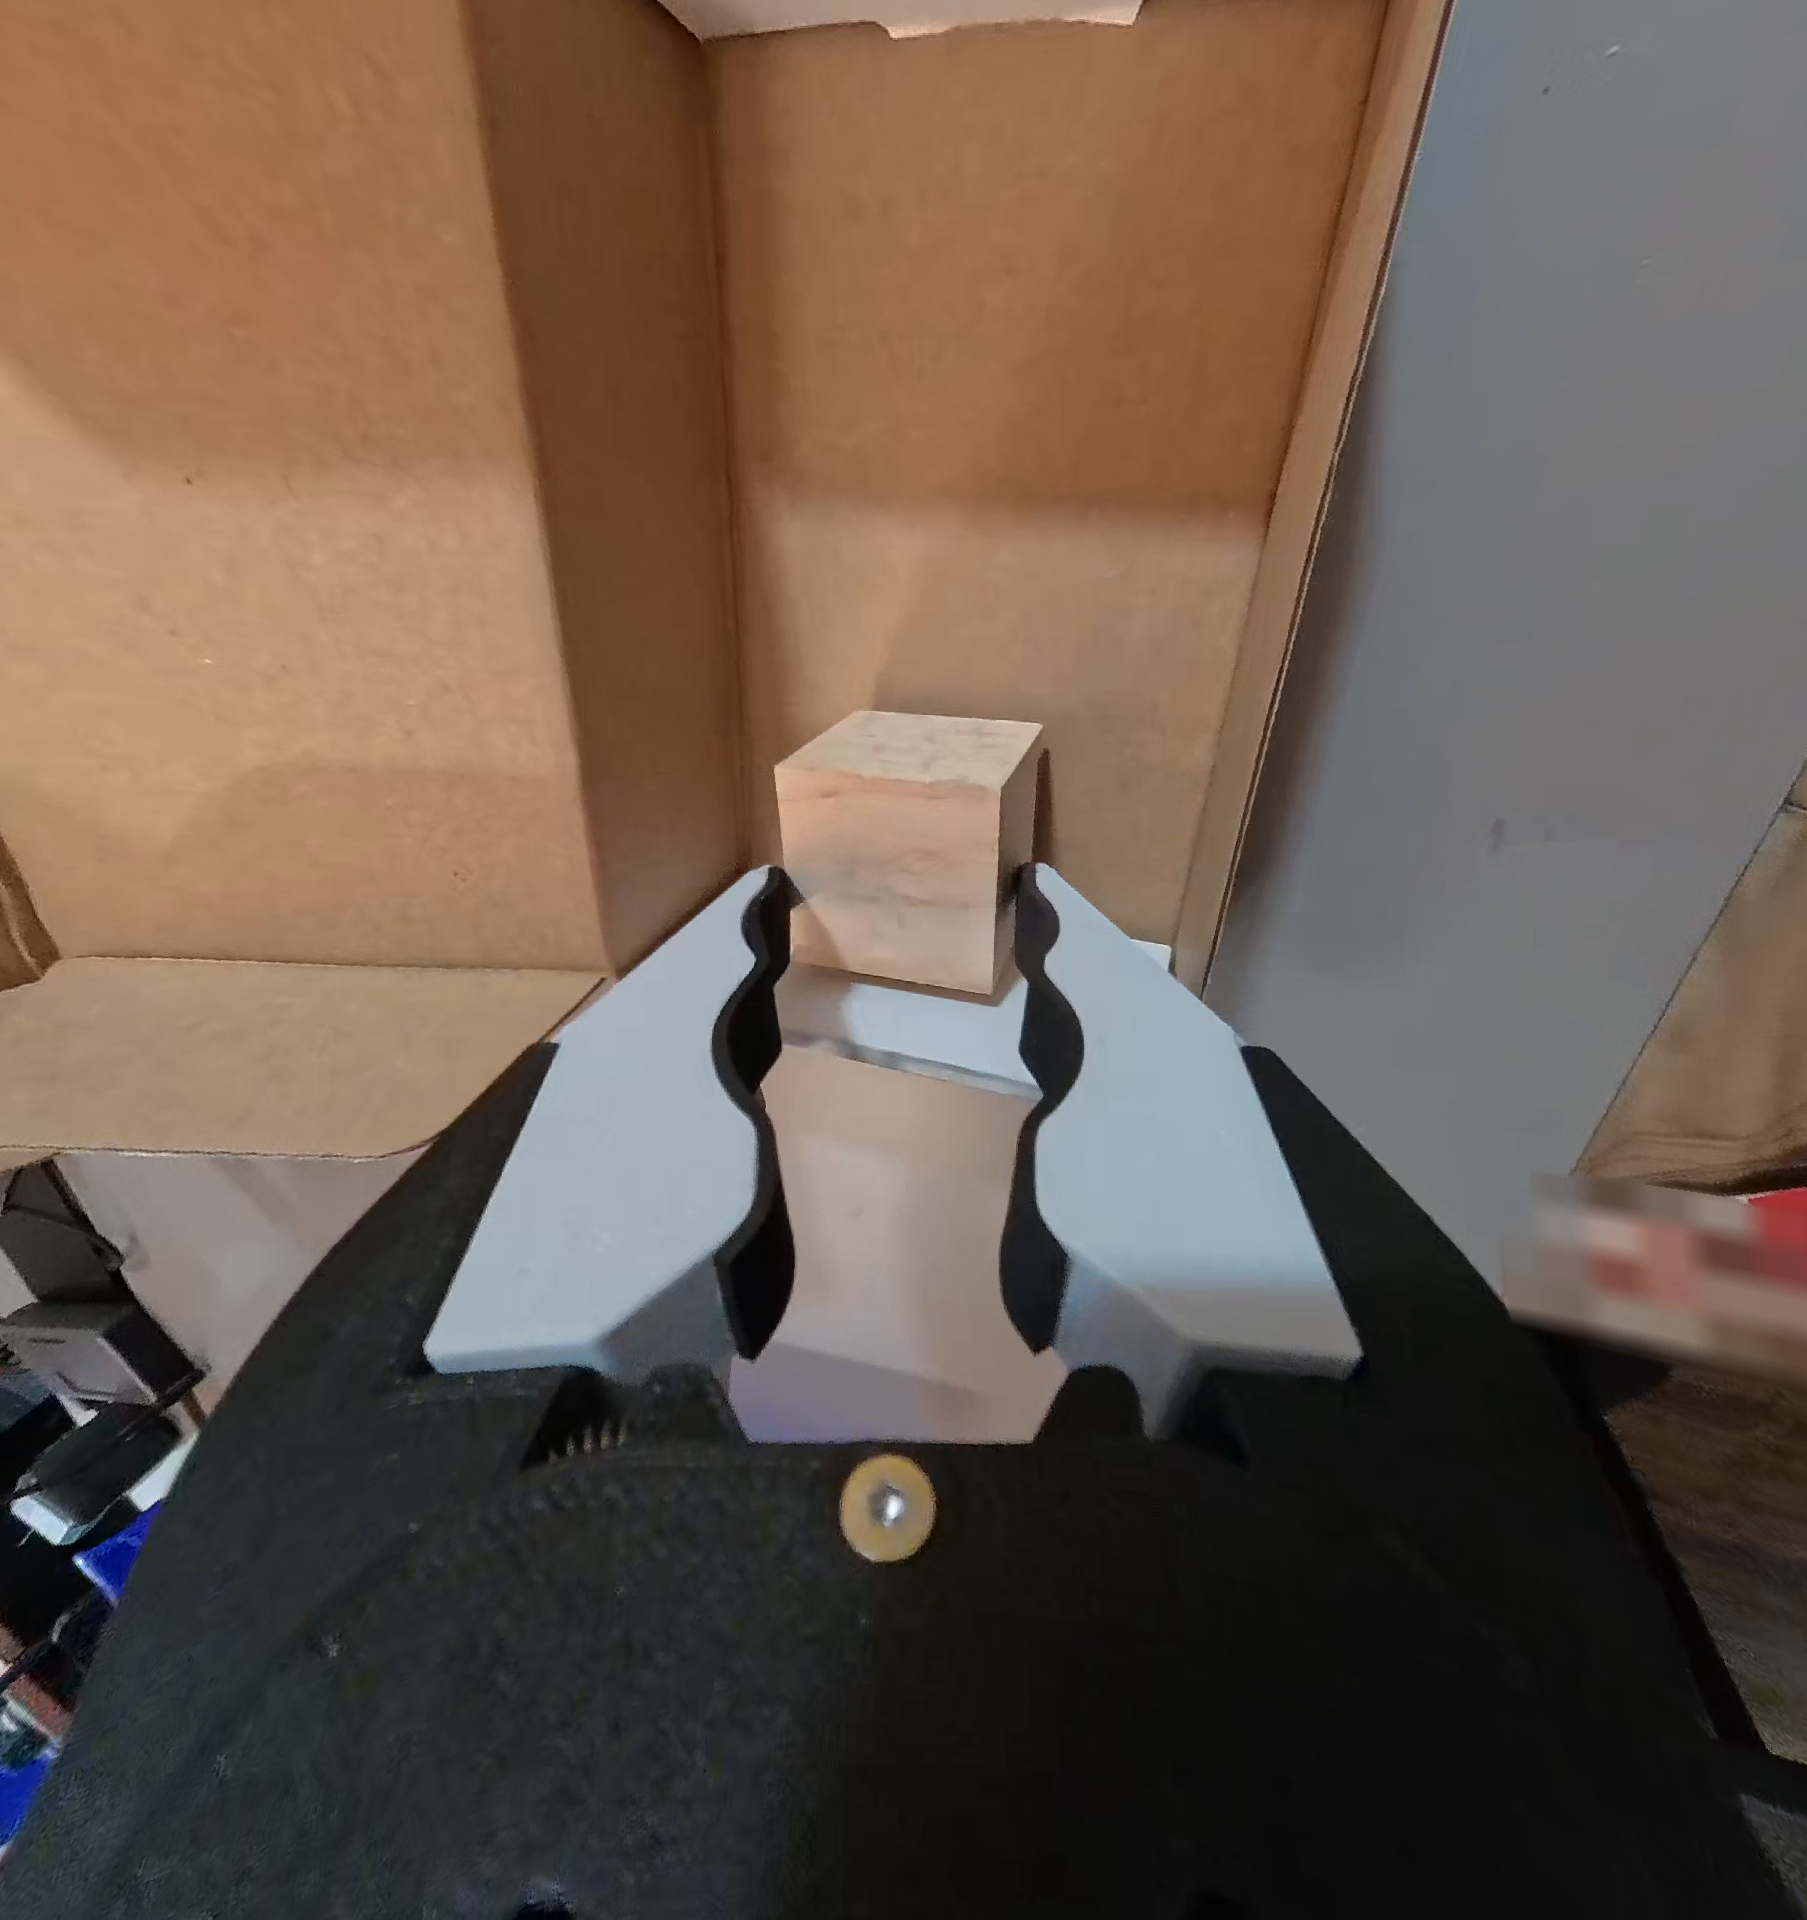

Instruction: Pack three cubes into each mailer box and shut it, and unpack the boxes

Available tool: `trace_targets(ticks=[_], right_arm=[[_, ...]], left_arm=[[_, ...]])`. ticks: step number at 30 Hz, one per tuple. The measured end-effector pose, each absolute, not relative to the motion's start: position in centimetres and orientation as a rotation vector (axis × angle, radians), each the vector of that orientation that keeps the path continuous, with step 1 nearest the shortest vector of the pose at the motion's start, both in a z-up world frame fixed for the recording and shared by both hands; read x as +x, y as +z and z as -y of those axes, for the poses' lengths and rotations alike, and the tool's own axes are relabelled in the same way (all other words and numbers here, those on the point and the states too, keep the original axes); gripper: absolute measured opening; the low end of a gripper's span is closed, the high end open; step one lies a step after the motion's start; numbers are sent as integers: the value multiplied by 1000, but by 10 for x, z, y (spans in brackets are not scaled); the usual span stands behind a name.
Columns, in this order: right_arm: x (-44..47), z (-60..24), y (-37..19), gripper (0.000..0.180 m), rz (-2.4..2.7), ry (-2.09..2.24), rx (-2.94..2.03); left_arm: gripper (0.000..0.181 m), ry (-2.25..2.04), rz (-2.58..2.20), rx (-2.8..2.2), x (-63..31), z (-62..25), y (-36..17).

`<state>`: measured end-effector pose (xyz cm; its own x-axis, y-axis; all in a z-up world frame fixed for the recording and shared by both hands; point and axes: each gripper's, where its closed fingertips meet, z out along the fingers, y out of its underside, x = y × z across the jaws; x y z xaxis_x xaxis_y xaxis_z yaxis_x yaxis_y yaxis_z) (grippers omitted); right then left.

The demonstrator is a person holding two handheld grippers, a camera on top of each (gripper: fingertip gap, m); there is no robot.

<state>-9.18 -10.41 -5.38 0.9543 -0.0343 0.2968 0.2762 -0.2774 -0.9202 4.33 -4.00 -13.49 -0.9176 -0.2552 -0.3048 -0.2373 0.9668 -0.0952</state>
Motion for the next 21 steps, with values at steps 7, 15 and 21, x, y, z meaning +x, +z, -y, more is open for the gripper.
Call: trace_targets(ticks=[7,15,21], right_arm=[[-90,103,-60,22,169,-285,-1846],[-90,103,-61,22,173,-285,-1852],[-91,104,-61,22,180,-293,-1853]], left_arm=[[43,-92,-2812,-348,40,39,-137],[42,-79,-2811,-300,40,41,-138],[44,-78,-2798,-312,42,41,-137]])
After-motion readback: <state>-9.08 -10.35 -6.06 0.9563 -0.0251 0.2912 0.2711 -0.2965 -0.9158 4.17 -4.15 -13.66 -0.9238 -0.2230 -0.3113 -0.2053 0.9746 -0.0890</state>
